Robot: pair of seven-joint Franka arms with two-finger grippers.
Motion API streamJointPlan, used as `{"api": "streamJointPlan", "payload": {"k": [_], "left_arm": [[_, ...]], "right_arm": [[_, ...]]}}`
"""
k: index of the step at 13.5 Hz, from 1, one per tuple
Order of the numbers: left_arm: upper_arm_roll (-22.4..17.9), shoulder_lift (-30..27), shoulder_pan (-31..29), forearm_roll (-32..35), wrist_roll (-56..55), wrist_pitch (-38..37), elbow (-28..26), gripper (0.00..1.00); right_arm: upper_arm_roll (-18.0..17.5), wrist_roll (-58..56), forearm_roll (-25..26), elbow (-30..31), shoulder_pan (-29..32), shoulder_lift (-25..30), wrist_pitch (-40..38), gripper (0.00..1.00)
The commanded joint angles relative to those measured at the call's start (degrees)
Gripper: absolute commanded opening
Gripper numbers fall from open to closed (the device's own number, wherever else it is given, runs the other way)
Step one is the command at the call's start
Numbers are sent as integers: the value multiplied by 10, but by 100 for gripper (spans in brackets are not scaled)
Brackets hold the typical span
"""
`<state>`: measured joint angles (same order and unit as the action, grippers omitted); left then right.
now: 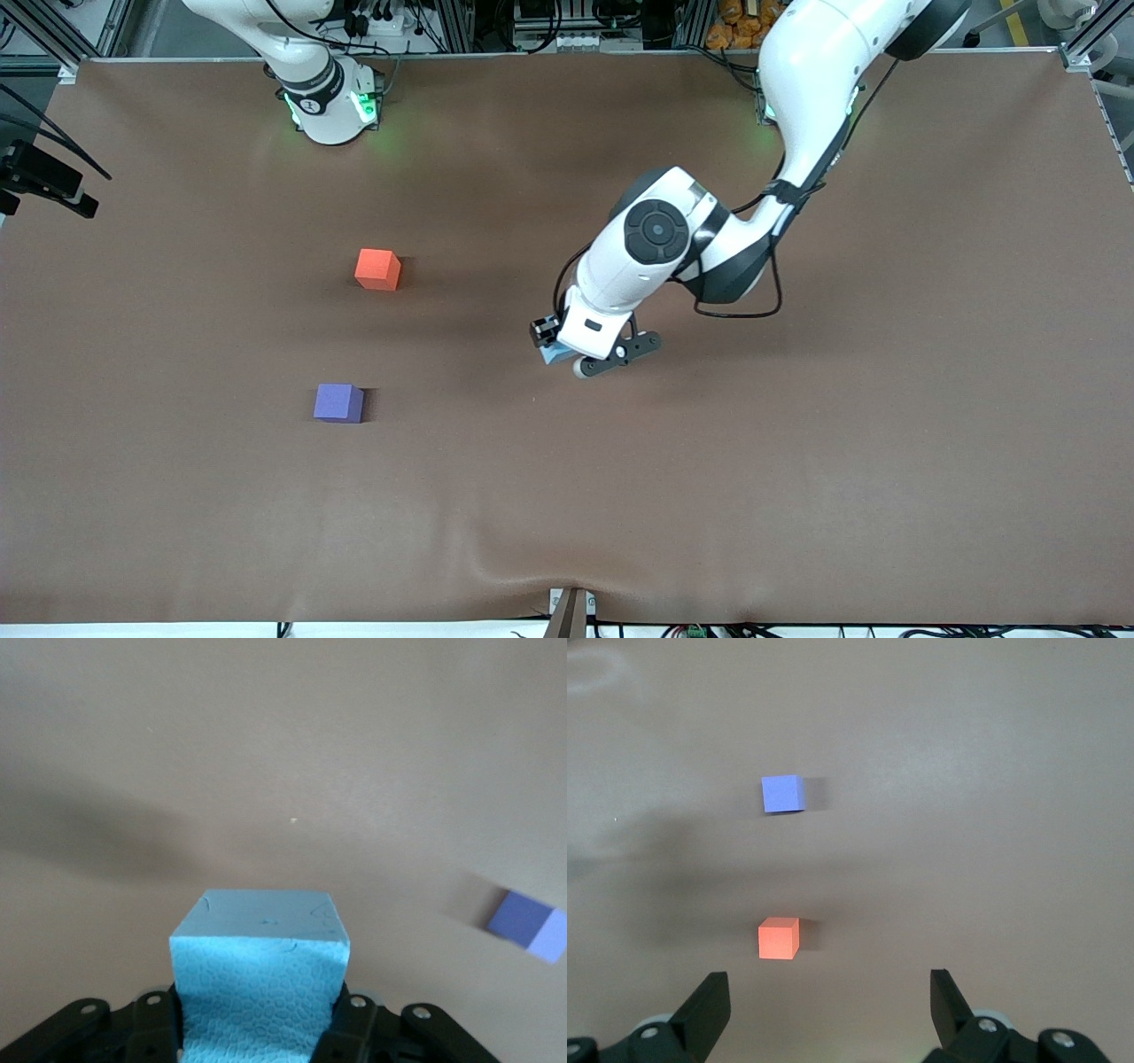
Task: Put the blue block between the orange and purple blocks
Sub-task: 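Carry the blue cube with the left gripper toward the orange cube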
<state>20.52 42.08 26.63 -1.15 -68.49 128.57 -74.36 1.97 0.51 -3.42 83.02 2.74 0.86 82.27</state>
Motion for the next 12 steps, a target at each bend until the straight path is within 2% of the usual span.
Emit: {"api": "streamJointPlan", "payload": {"k": [1, 6, 7, 12], "left_arm": [[-35, 40, 60, -6, -59, 37, 33, 0], [-155, 106, 189, -6, -70, 121, 34, 0], [-166, 119, 199, -6, -71, 140, 37, 0], [-169, 147, 202, -6, -44, 150, 48, 0]], "right_arm": [[-5, -5, -11, -12, 10, -6, -7, 100], [-5, -5, -11, -12, 10, -6, -7, 100], [-6, -5, -11, -12, 9, -7, -7, 100], [-6, -5, -11, -12, 3, -12, -7, 100]]}}
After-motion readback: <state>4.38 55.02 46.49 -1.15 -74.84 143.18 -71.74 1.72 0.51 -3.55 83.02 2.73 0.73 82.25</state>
